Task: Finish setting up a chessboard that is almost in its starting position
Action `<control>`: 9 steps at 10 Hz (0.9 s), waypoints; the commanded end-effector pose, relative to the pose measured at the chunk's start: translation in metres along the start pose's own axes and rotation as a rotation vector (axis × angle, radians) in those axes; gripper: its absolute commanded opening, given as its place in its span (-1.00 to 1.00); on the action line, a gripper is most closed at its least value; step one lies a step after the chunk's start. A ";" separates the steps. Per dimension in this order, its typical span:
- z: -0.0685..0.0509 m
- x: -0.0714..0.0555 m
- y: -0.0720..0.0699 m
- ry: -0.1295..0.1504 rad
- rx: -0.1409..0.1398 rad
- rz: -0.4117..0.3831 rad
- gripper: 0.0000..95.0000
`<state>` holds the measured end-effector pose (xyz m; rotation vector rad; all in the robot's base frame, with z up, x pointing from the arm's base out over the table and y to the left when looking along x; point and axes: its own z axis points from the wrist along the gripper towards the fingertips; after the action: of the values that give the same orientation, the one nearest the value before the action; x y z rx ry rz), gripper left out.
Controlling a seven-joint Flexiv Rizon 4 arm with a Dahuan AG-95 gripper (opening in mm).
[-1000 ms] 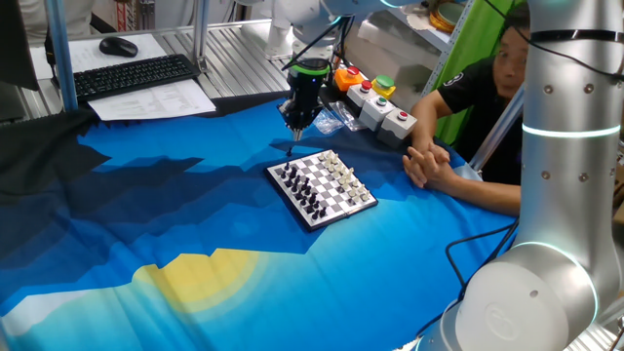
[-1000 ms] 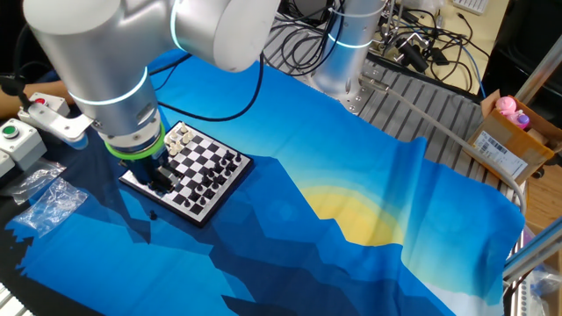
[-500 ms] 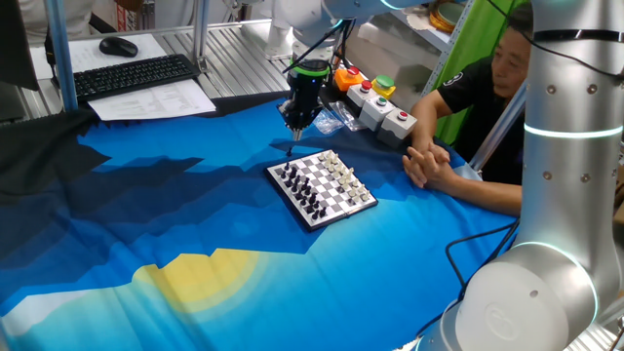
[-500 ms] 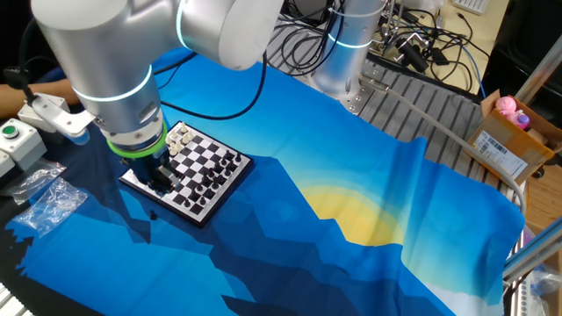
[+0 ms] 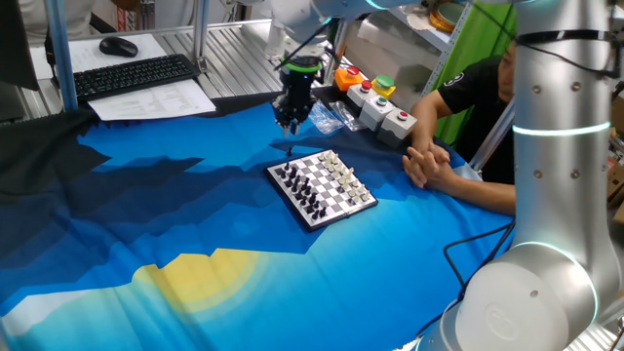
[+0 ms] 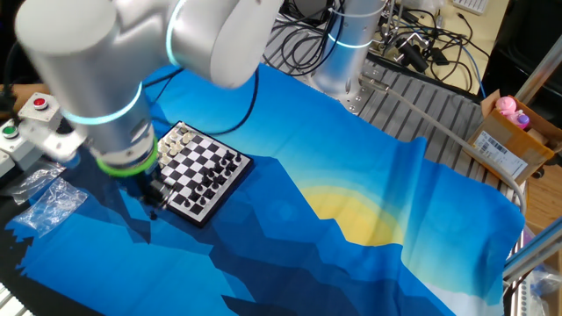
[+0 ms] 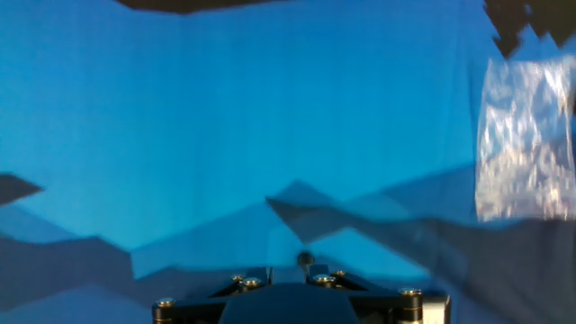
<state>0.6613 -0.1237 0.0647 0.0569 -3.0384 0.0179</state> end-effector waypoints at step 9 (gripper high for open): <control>0.038 0.007 -0.010 -0.003 -0.007 -0.017 -0.60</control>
<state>0.6496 -0.1343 0.0278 0.0829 -3.0440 0.0054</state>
